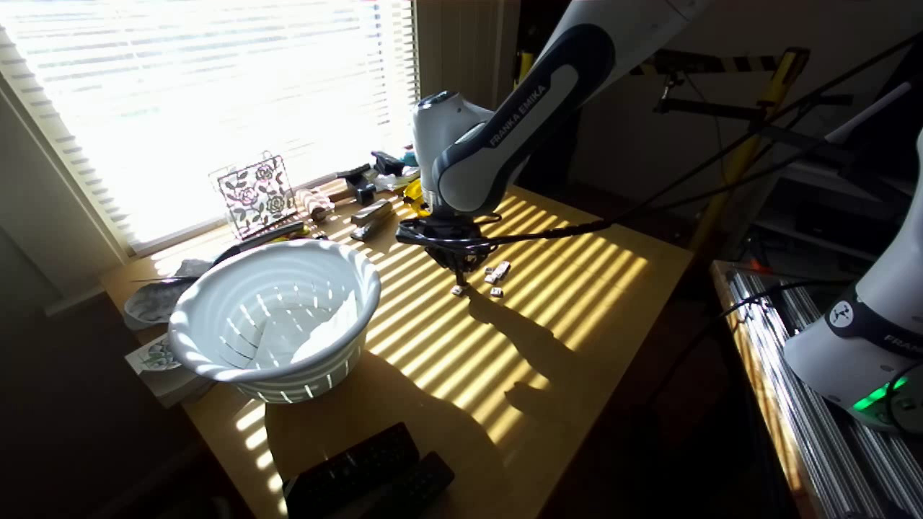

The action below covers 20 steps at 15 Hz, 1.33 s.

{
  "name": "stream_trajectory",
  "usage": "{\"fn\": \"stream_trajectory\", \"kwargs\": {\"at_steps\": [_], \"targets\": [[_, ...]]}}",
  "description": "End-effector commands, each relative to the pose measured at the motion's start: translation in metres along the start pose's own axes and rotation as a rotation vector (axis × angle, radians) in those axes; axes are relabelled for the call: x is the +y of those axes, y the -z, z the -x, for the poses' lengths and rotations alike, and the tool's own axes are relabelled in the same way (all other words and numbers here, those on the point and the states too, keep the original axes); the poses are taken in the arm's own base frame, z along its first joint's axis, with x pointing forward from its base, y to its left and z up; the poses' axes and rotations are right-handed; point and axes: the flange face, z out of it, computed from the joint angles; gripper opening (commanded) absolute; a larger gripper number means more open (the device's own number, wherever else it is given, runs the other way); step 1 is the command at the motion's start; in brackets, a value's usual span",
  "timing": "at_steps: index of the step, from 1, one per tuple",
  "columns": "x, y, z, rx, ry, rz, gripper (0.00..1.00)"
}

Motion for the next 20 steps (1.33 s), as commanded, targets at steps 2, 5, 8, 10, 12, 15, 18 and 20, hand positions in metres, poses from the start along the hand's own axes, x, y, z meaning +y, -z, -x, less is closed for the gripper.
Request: {"fn": "stream_trajectory", "kwargs": {"at_steps": [2,5,8,10,12,15,18,20], "targets": [[-0.006,-0.001,0.0,-0.011,-0.028,-0.012,0.0],[-0.005,0.003,-0.003,-0.015,-0.033,-0.021,0.0],[-0.002,0.01,-0.007,-0.019,-0.036,-0.039,0.0],[0.0,0.016,-0.01,-0.025,-0.039,-0.053,0.0],[0.002,0.021,-0.013,-0.03,-0.027,-0.058,0.0],[0.009,0.025,-0.016,-0.013,0.091,-0.053,0.0],[0.015,0.023,-0.02,0.029,0.236,-0.039,0.0],[0.02,0.018,-0.023,0.07,0.349,-0.027,0.0]]}}
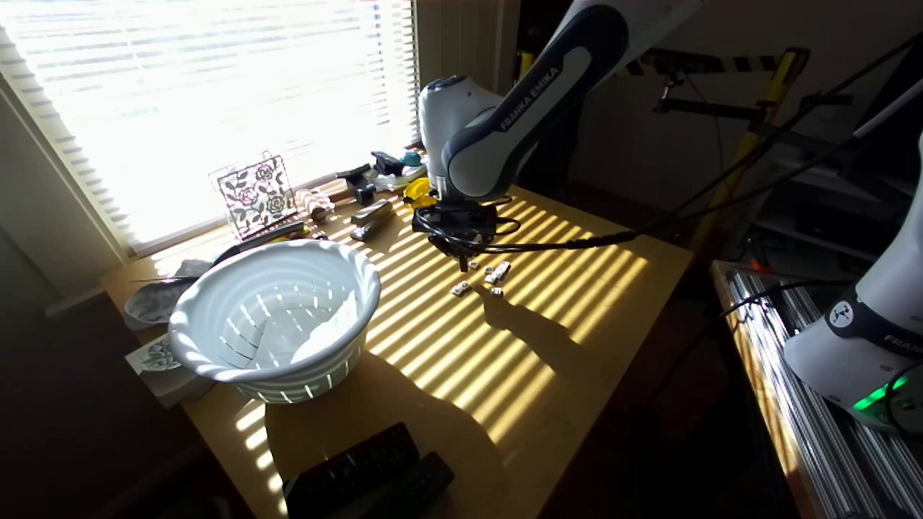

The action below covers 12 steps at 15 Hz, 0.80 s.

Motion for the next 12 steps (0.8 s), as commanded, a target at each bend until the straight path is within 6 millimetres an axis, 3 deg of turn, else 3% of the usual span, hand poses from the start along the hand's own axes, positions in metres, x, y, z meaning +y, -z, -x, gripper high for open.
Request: {"fn": "stream_trajectory", "kwargs": {"at_steps": [1,12], "targets": [[0.017,-0.001,-0.002,0.059,0.193,0.01,0.0],[0.038,-0.008,-0.005,0.106,0.704,-0.05,0.0]]}}
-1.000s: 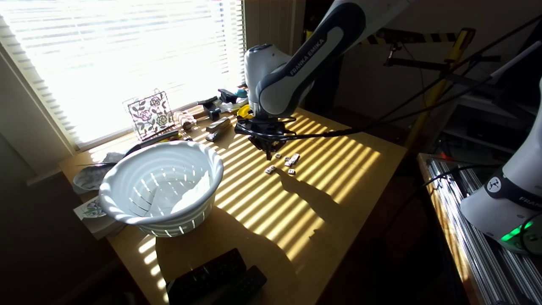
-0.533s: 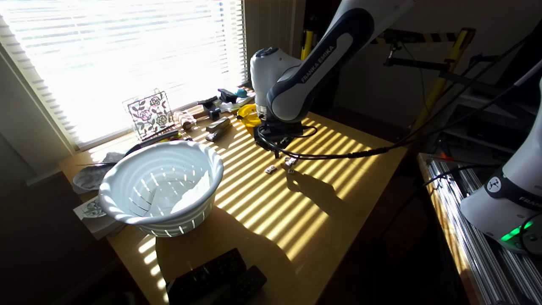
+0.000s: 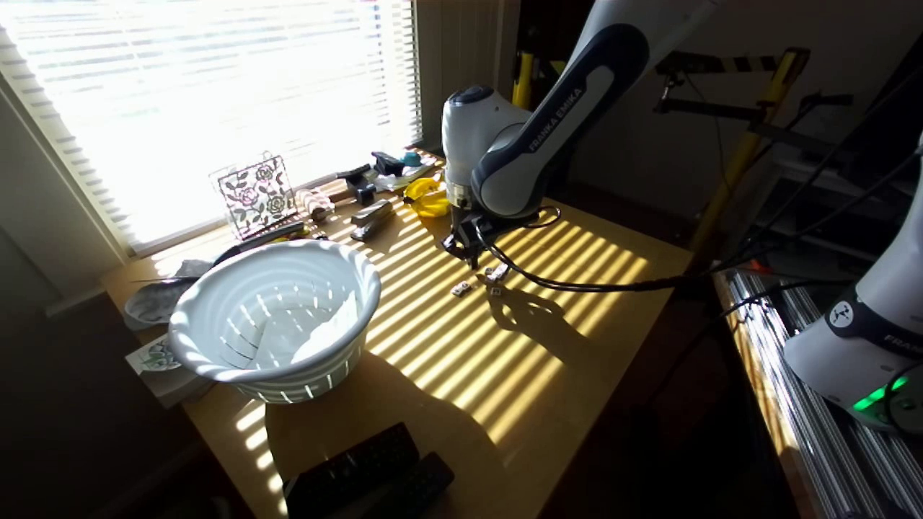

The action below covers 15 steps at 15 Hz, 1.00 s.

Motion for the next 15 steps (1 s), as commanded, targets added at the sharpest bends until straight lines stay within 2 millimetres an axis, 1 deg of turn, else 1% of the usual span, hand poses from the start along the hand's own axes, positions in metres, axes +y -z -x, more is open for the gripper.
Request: {"fn": "stream_trajectory", "kwargs": {"at_steps": [1,5,8,15], "targets": [[0.012,0.008,0.011,-0.003,0.144,-0.01,0.0],[0.02,0.009,0.014,-0.009,0.261,0.003,0.0],[0.03,0.008,0.014,-0.007,0.33,0.011,0.0],[0.038,0.0,0.015,0.009,0.39,0.008,0.0]]}}
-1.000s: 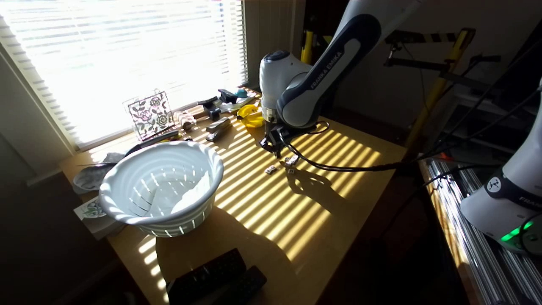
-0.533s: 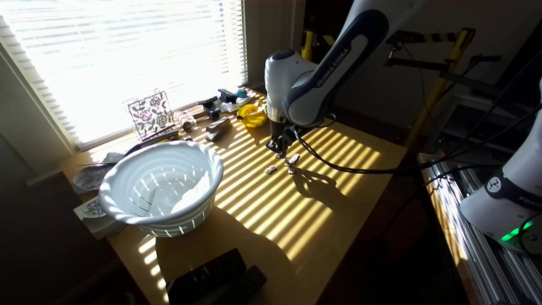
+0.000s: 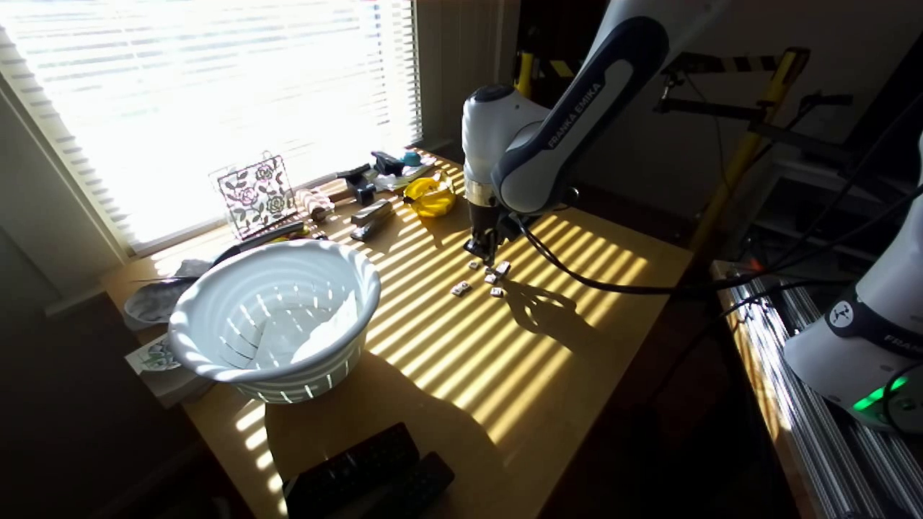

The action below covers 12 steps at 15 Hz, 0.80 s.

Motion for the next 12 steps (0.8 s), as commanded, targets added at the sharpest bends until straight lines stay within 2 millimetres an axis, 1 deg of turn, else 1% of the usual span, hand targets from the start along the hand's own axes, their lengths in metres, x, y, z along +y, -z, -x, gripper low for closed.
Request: {"fn": "stream_trajectory", "kwargs": {"at_steps": [1,8,12], "targets": [[0.004,0.001,0.009,0.015,0.039,0.002,0.0],[0.005,-0.009,0.013,-0.01,0.04,0.021,0.0],[0.004,-0.008,0.012,-0.009,0.026,0.011,0.0]]}}
